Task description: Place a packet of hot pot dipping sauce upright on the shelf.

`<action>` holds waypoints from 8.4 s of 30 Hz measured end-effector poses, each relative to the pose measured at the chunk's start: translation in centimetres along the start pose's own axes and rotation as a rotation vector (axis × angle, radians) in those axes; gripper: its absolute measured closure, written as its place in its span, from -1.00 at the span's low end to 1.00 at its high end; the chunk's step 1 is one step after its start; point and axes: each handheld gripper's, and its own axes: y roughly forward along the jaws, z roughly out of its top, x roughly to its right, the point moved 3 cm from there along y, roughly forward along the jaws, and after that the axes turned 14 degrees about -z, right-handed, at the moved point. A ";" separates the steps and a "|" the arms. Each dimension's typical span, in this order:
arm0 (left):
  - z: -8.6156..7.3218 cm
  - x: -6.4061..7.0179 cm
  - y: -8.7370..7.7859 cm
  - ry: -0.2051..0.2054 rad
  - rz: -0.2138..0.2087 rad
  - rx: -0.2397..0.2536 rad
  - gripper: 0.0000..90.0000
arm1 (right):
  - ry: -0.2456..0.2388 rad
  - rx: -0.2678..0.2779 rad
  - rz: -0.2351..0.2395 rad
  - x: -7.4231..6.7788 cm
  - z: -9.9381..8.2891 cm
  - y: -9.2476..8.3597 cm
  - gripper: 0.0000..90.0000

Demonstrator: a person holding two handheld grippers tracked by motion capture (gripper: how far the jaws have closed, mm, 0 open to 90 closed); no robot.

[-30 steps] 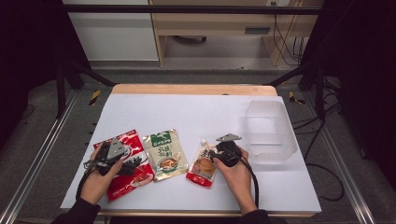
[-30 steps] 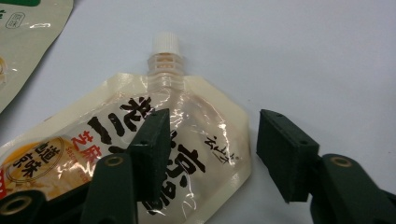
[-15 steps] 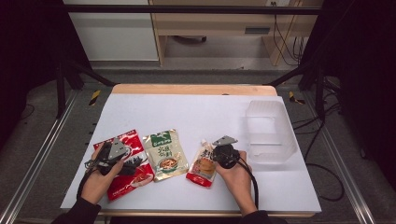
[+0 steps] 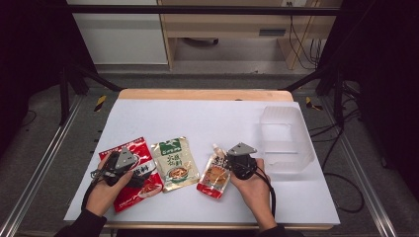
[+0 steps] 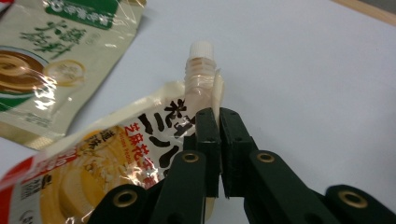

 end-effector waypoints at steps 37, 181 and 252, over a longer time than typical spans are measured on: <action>5.0 4.1 -0.6 0.097 -0.233 0.098 -0.82 | -0.181 0.241 0.303 -4.4 6.9 -6.6 0.98; 15.6 6.7 -1.7 0.407 -0.480 -0.079 0.62 | -0.820 -0.056 0.452 -5.0 12.0 -5.9 0.93; 7.3 3.3 -1.5 0.136 -0.290 0.101 -0.80 | -0.688 -0.130 0.357 0.4 13.9 -6.3 1.00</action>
